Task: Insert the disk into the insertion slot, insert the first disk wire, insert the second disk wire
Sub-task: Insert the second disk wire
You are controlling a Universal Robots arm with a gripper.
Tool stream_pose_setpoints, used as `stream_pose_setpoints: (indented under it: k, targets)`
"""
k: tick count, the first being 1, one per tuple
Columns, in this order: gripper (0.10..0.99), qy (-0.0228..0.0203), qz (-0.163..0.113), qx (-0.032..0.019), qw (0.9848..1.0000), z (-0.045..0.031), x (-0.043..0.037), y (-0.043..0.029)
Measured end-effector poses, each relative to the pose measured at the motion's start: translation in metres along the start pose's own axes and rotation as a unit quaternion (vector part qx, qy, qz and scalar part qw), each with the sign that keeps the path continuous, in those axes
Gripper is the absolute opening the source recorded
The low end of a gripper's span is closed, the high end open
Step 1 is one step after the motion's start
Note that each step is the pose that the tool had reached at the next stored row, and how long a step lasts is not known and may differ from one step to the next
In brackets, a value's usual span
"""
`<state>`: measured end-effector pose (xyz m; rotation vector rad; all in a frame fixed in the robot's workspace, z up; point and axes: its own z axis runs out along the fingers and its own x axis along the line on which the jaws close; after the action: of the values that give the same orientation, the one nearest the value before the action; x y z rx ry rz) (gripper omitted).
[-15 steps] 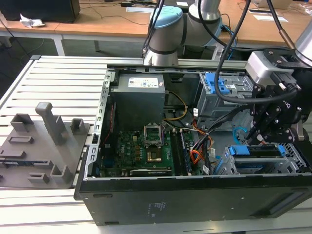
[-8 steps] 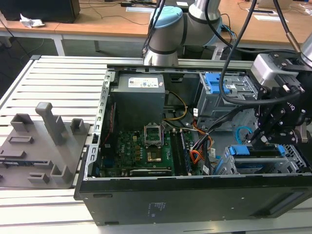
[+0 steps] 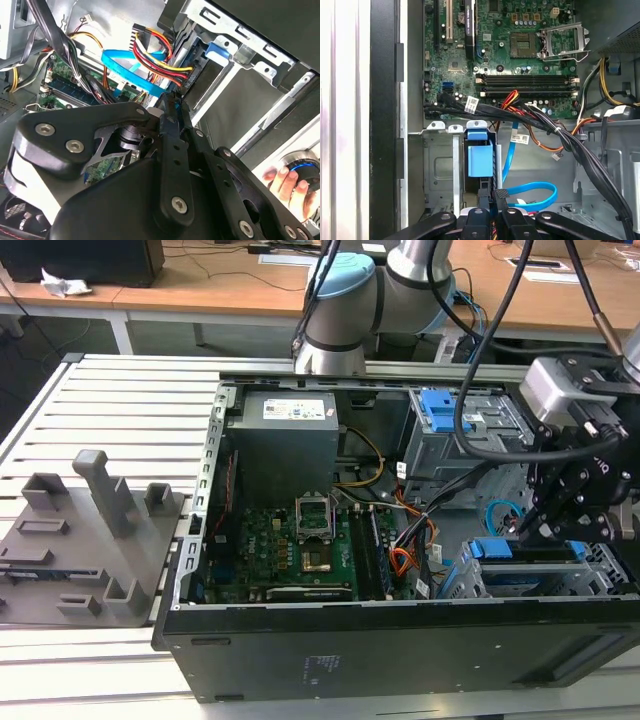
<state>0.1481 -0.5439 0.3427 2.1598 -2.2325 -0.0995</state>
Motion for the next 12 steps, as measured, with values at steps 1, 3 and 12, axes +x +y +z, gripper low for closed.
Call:
stream_pose_setpoints:
  k: [1,3,12]
  targets:
    - [0.161,0.0001,0.000,0.0000,1.0000,0.0006,0.0001,-0.0001]
    - [0.161,0.0001,0.000,0.0000,1.0000,0.0023,0.0002,-0.0002]
    - [0.239,0.0000,0.000,0.0000,1.0000,-0.0001,0.0001,-0.0009]
